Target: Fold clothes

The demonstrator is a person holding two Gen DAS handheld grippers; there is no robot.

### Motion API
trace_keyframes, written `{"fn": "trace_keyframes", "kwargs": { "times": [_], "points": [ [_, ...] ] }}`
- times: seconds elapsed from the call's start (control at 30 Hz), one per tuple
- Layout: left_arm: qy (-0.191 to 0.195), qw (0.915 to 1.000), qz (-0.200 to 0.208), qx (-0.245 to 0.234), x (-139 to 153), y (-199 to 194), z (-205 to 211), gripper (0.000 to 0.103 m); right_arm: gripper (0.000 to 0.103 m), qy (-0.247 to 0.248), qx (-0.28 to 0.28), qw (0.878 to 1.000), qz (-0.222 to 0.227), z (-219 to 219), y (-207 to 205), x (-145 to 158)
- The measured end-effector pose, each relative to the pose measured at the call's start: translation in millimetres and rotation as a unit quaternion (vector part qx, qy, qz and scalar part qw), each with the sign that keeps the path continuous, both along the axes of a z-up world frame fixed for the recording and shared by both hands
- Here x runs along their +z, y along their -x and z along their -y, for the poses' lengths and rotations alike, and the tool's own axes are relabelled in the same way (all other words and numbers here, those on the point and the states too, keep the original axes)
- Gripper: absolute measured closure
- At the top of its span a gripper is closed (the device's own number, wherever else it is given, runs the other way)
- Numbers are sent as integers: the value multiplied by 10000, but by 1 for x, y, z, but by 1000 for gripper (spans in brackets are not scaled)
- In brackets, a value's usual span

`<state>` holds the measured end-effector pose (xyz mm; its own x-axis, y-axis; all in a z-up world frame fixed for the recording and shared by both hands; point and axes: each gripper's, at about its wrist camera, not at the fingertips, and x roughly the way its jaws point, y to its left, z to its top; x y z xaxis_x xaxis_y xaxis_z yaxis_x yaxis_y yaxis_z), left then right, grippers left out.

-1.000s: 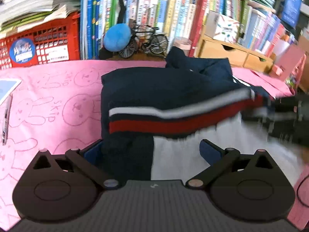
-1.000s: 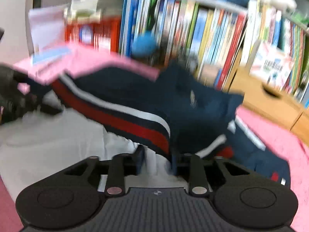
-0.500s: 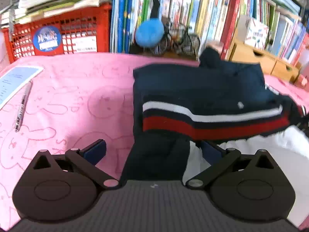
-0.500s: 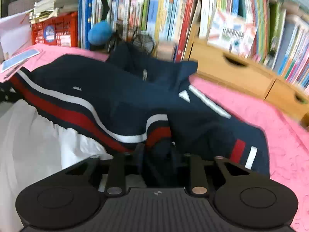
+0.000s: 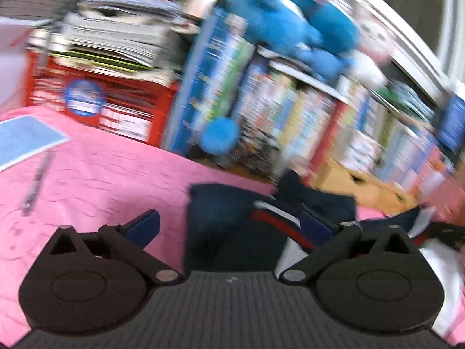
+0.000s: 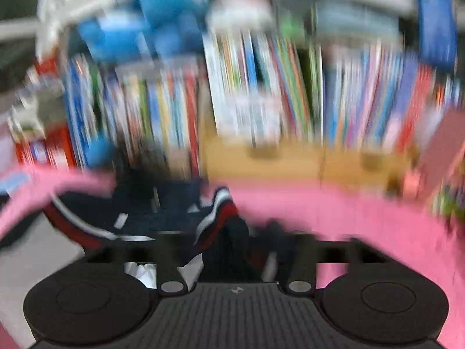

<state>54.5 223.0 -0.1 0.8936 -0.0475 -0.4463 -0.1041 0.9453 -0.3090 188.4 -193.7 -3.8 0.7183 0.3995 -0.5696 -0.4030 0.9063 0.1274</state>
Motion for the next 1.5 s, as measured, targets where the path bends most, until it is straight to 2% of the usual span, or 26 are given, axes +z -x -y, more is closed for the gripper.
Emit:
{"fn": "trace_keyframes", "kwargs": {
  "times": [0.13,0.2,0.23,0.27,0.3,0.33,0.43,0.5,0.57,0.67,0.7,0.77,0.83,0.87,0.9,0.93,0.97,1.0,1.03,1.1,1.17,1.23,1.3,1.37,1.43,1.5],
  "points": [
    [-417,9956,-656,-519,-17,-31,14,0,15,-59,-52,9962,-868,18,-18,-27],
    [-514,9920,-1004,-570,-32,-47,21,0,13,-237,-99,9941,-1054,19,-21,-39],
    [-560,9897,-1176,-588,-40,-54,25,7,23,-286,-120,9937,-1079,19,-21,-44],
    [-615,9905,-1084,-586,-43,-53,29,28,34,-184,-163,9946,-1012,17,-18,-43],
    [-585,9919,-917,-654,-42,-48,32,47,59,-143,-226,9954,-915,16,-13,-38],
    [-567,9932,-811,-619,-37,-44,35,61,78,-118,-277,9963,-807,15,-8,-32],
    [-649,9960,-202,-573,-8,-33,40,82,90,-368,-199,9988,-245,17,4,1],
    [-879,9946,150,-526,14,-37,45,83,91,-484,-133,9986,170,14,5,27],
    [-1174,9907,548,-418,33,-47,50,83,91,-521,-87,9971,545,8,-3,51],
    [-1535,9860,624,-179,38,-77,51,73,91,-378,-202,9966,703,-7,-38,59],
    [-1669,9849,448,-82,31,-91,50,70,90,-324,-241,9966,721,-12,-50,59],
    [-1863,9825,-44,71,13,-115,45,47,85,-139,-323,9990,259,-20,-80,36],
    [-1950,9786,-637,159,-7,-133,39,33,78,23,-476,9973,-555,-24,-107,2],
    [-2019,9758,-814,197,-13,-133,35,29,74,18,-553,9963,-659,-18,-103,-4],
    [-2112,9737,-818,231,-15,-126,31,24,64,13,-629,9951,-764,-12,-99,-11],
    [-2246,9715,-716,251,-15,-116,27,7,53,9,-698,9941,-831,-6,-94,-16],
    [-2438,9675,-589,325,-13,-103,21,0,47,9,-720,9953,-651,6,-80,-13],
    [-2528,9655,-515,340,-10,-92,16,0,35,10,-741,9961,-470,18,-67,-10],
    [-2601,9639,-449,344,-8,-82,11,0,28,24,-760,9967,-291,30,-53,-7],
    [-2755,9604,-295,294,-2,-58,12,0,28,385,-698,9967,153,45,-21,2],
    [-2908,9564,-139,238,4,-33,15,0,25,1066,-456,9908,705,41,12,7],
    [-3432,9391,5,176,3,-20,29,0,17,1558,56,9816,1102,31,43,9],
    [-3729,9277,19,171,0,-19,37,0,10,1855,553,9722,1320,20,68,10],
    [-3560,9340,-115,268,0,-36,43,0,10,1899,767,9696,1336,4,74,9],
    [-3065,9514,-179,254,4,-48,45,0,10,1858,870,9695,1337,-13,74,8],
    [-2581,9659,-164,120,7,-53,40,0,10,1427,625,9812,1142,-25,49,9]
  ]
}}
